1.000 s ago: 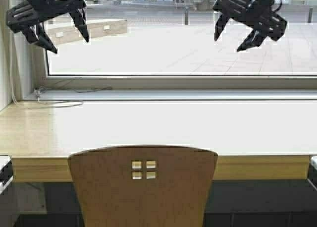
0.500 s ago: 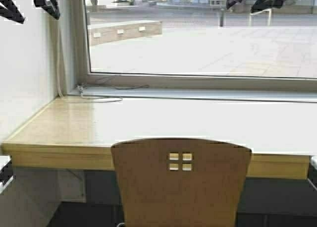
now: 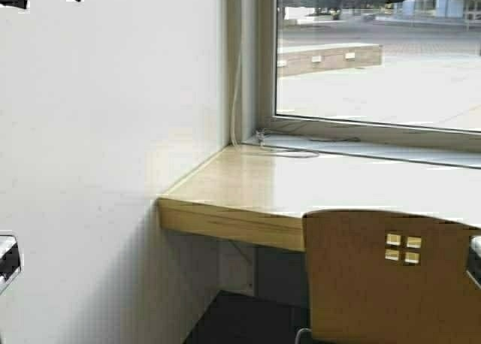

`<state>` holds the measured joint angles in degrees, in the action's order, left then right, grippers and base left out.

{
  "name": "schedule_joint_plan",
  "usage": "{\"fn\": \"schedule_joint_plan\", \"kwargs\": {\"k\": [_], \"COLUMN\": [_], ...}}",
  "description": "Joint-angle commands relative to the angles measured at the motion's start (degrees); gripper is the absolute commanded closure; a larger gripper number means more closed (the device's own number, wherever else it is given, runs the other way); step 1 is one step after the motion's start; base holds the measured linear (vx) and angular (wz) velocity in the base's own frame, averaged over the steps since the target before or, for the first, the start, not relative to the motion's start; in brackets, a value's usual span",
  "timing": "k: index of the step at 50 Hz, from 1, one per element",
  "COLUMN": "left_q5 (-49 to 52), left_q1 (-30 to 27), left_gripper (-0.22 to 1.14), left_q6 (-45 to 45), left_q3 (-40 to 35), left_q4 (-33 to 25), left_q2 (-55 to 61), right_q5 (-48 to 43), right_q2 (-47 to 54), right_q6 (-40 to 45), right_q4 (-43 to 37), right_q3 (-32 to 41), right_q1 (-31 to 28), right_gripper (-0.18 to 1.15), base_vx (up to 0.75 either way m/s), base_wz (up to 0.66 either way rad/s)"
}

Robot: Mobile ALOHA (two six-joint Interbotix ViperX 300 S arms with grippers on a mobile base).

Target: Push the chairs under the table

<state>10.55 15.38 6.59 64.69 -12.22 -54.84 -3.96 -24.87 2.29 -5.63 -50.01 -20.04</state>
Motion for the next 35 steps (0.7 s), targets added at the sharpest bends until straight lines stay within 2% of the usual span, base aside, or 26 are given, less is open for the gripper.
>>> {"fn": "schedule_joint_plan", "kwargs": {"k": [1,15,23,35], "left_q5": [-1.32,-2.46,-3.96,-4.39], "left_q1": [-0.09,-0.09,-0.09,0.00], "left_gripper": [-0.09,-0.09,-0.09,-0.09], "left_q6": [-0.18,-0.53,-0.79,-1.05], "left_q3": [-0.35,0.18,-0.09,0.26], "left_q4": [-0.09,-0.18,-0.44,-0.44], "left_q2": [0.26,0.44,1.58,1.41], "right_q5": [0.09,0.26,0.26,1.41], "right_q2": [0.44,2.29,5.71,6.42], "right_q6": [0.00,0.26,0.53,0.35], "right_q4": [0.09,-0.18,-0.44,-0.44], "right_q3": [1.41,3.16,6.77,6.33], "right_q1": [-0.18,-0.18,-0.18,-0.26], "right_gripper": [0.06,0.06,0.06,0.06], "base_vx": [-0.23,-0.26,-0.32,-0.36], "base_wz": [0.32,0.22,0.14,0.14]}}
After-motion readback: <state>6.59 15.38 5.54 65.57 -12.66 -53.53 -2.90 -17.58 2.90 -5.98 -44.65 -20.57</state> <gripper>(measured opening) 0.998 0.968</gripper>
